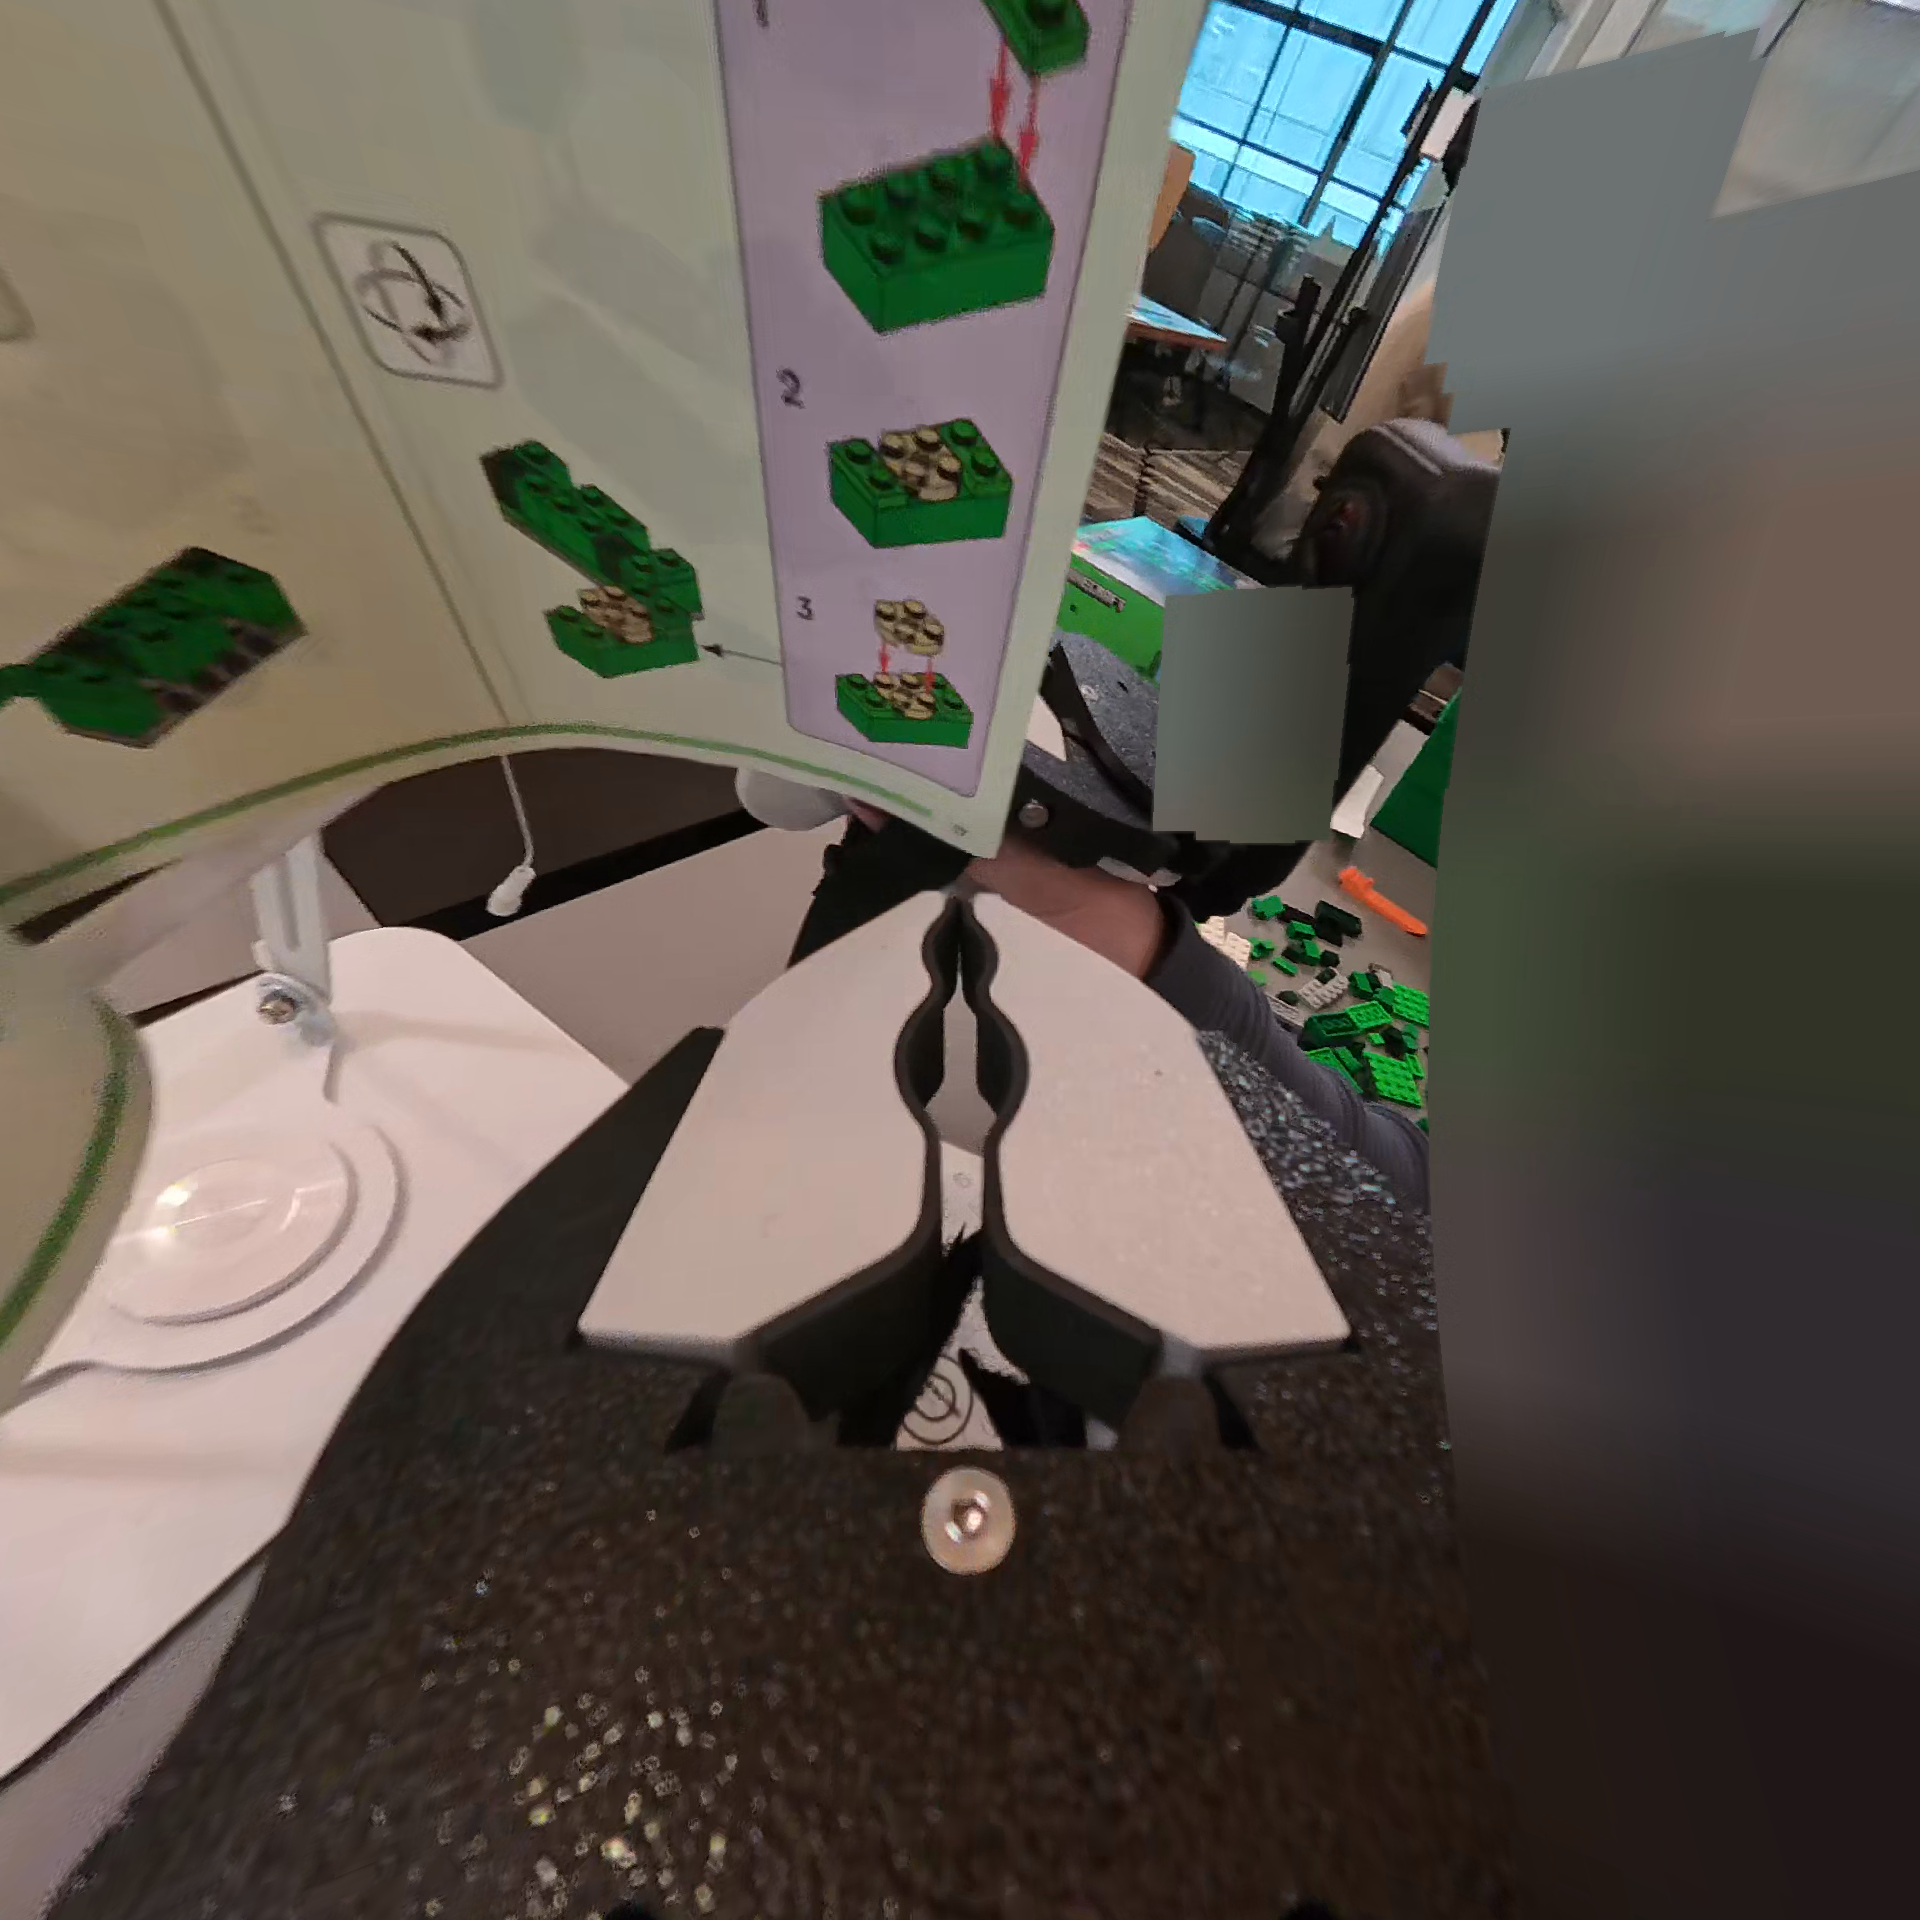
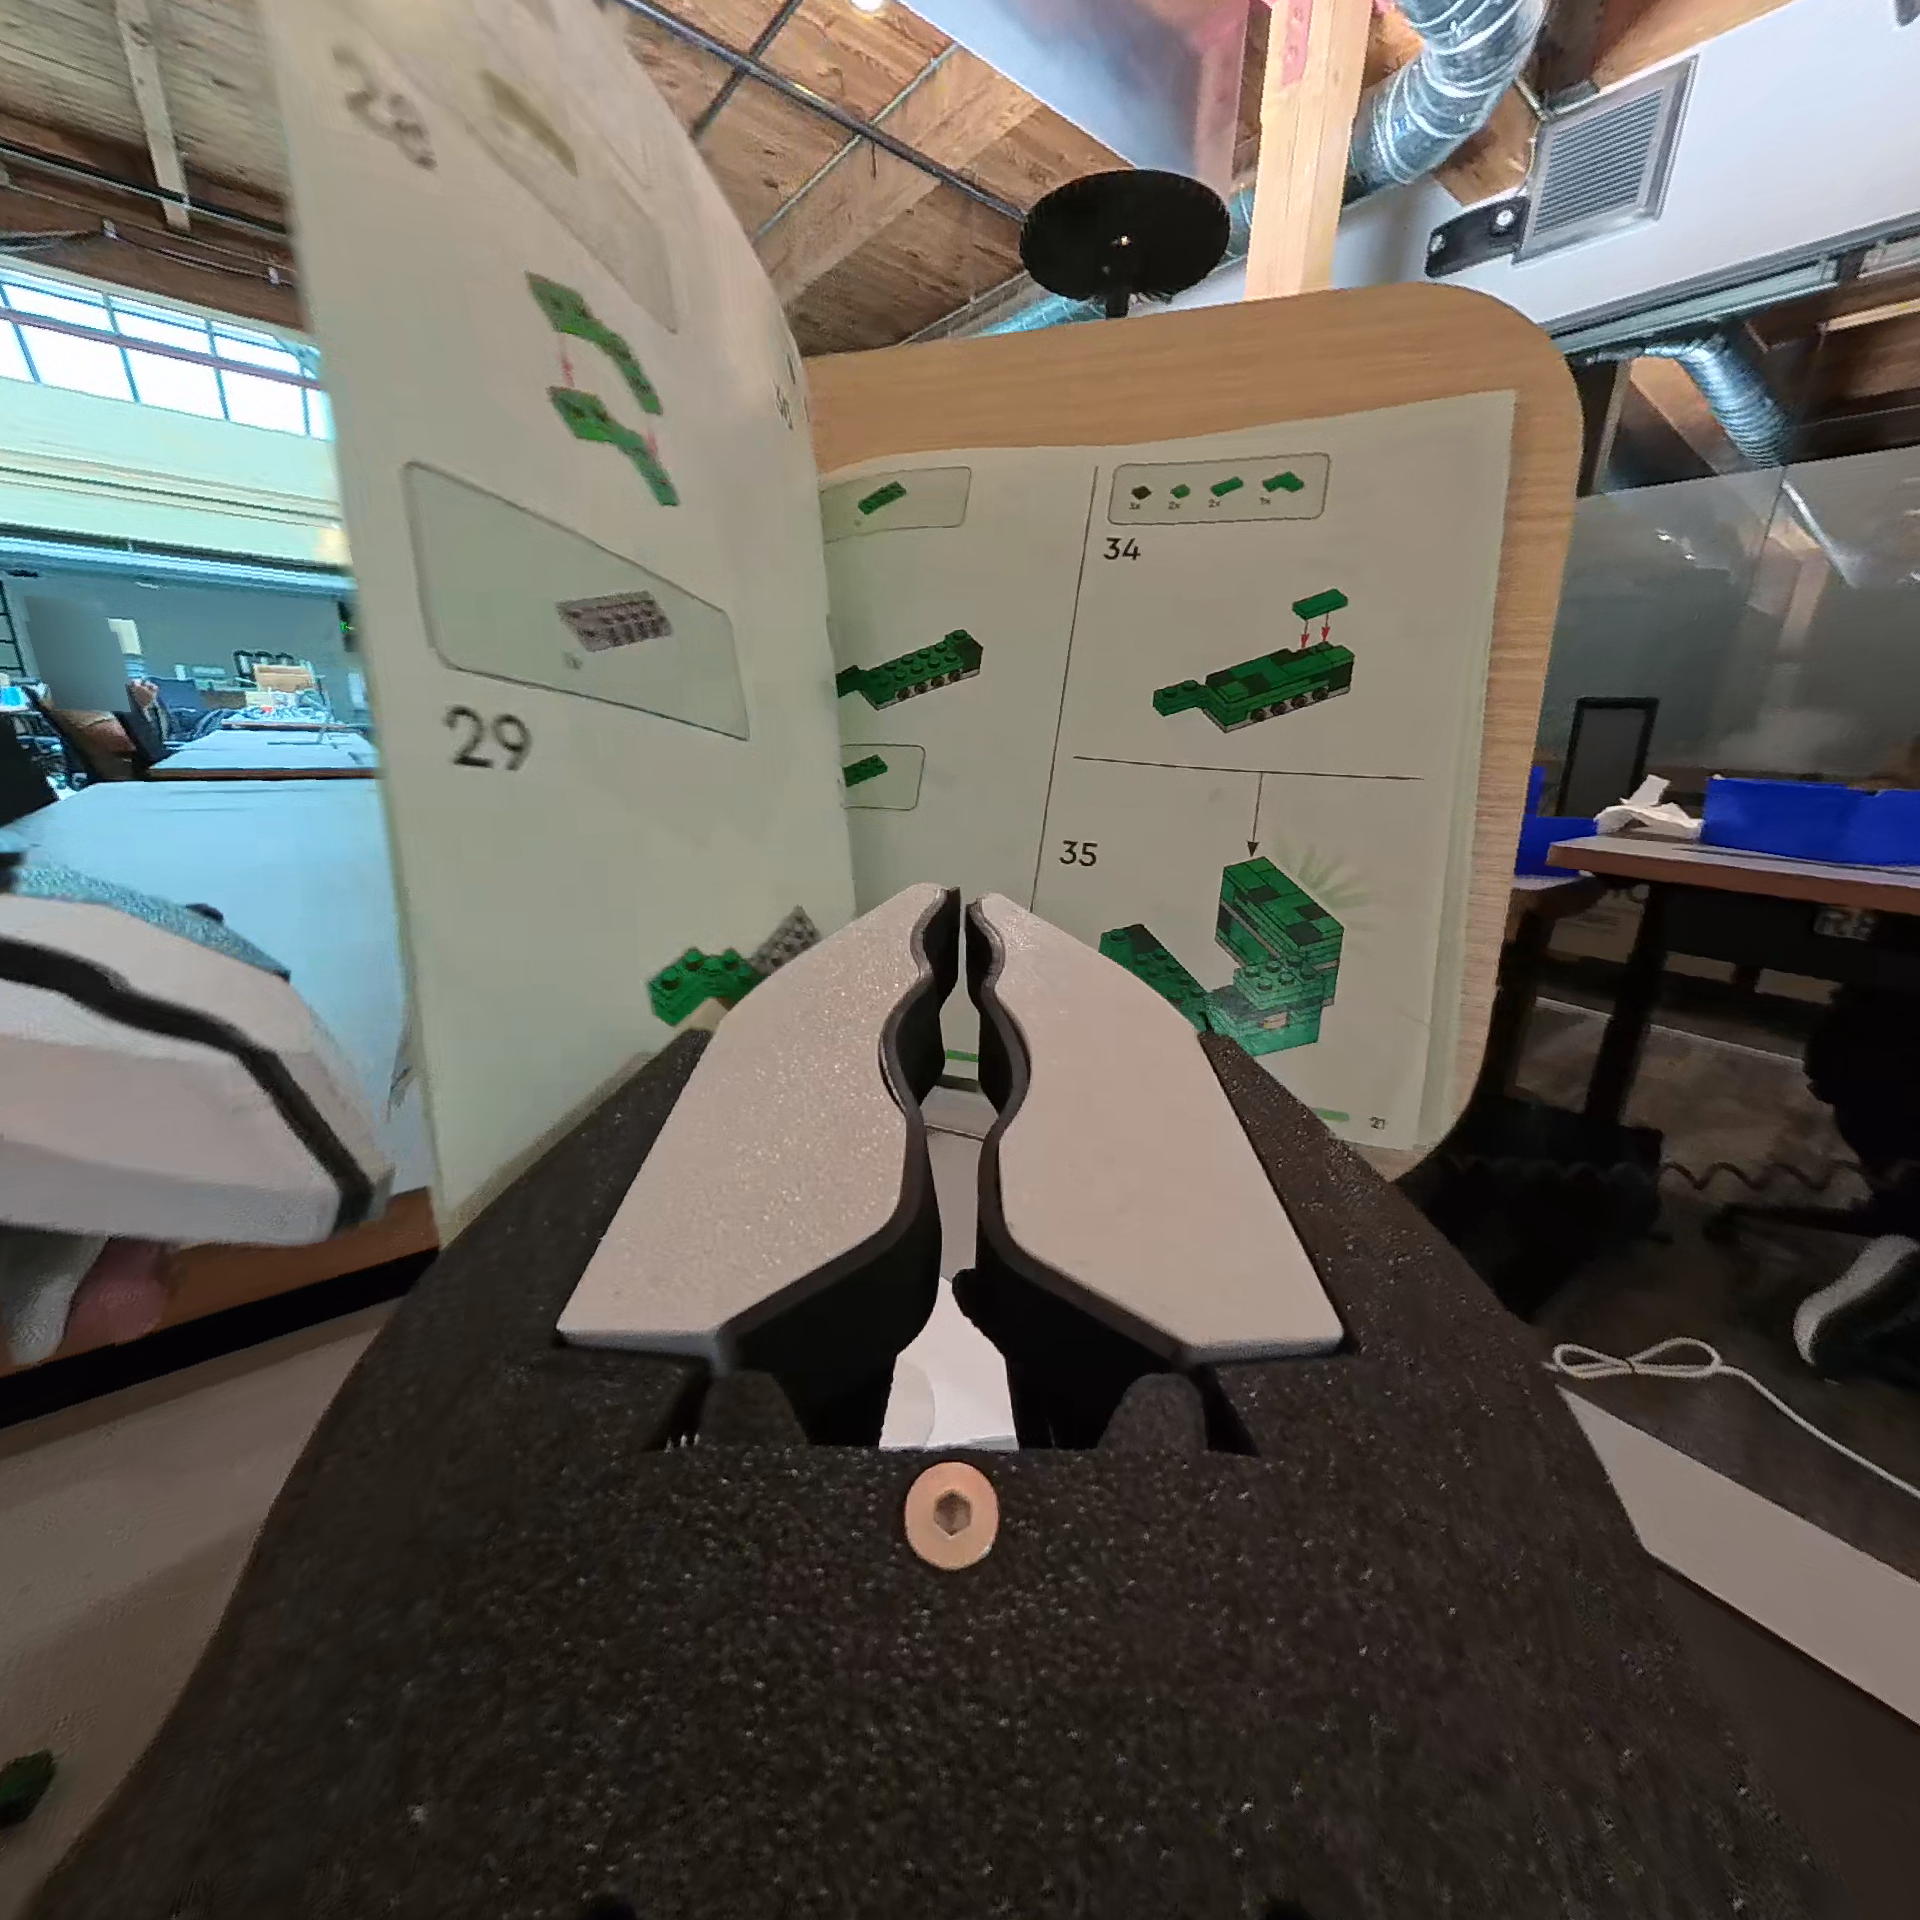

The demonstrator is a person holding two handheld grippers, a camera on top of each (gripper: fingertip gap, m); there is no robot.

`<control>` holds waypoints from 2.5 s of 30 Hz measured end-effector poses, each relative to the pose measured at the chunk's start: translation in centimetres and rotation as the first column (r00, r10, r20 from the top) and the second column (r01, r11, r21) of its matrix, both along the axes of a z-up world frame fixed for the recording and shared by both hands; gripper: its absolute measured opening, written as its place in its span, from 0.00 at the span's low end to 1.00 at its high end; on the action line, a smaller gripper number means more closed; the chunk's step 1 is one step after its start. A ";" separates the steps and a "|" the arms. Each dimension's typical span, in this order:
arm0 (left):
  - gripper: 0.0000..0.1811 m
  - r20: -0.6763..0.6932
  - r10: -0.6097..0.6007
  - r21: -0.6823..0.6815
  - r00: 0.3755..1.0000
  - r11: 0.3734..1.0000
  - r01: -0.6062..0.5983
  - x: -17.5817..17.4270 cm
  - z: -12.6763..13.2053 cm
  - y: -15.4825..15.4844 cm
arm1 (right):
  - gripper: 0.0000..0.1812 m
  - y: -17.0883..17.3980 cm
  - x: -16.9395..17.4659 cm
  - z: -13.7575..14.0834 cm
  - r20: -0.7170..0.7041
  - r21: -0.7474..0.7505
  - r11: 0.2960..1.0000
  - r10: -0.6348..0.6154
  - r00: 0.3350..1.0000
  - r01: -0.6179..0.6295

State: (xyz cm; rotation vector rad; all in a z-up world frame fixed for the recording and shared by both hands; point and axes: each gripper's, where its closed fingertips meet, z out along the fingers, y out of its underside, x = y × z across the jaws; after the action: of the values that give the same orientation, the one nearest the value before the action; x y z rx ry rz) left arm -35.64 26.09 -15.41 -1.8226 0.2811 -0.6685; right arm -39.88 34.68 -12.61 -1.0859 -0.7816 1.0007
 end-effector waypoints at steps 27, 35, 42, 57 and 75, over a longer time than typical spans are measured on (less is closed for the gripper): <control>0.08 -0.082 0.050 0.303 0.995 0.953 -0.023 1.2 3.7 0.6 | 0.00 -1.0 0.1 0.3 -0.020 0.024 0.994 0.111 0.994 -0.111; 0.09 -0.083 0.071 0.287 0.994 0.957 -0.044 0.6 3.3 0.9 | 0.00 -1.4 -0.2 0.2 -0.004 0.036 0.991 0.130 0.992 -0.129; 0.08 -0.119 0.059 0.274 0.991 0.961 -0.024 1.1 2.8 1.2 | 0.00 -1.3 -0.1 0.2 -0.006 0.032 0.991 0.131 0.991 -0.130; 0.02 -0.184 0.071 0.262 0.980 0.965 -0.020 1.1 2.0 1.3 | 0.00 -1.2 0.0 0.2 -0.008 0.025 0.991 0.134 0.991 -0.134; 0.00 -0.211 0.078 0.248 0.974 0.969 -0.024 0.8 1.4 1.7 | 0.00 -1.2 -0.1 0.1 -0.013 0.014 0.989 0.147 0.989 -0.146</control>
State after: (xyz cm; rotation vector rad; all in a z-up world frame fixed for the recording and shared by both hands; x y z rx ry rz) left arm -34.86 27.80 -14.06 -1.6602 0.4416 -0.3775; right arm -39.94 33.44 -12.48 -1.0204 -0.8648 1.1245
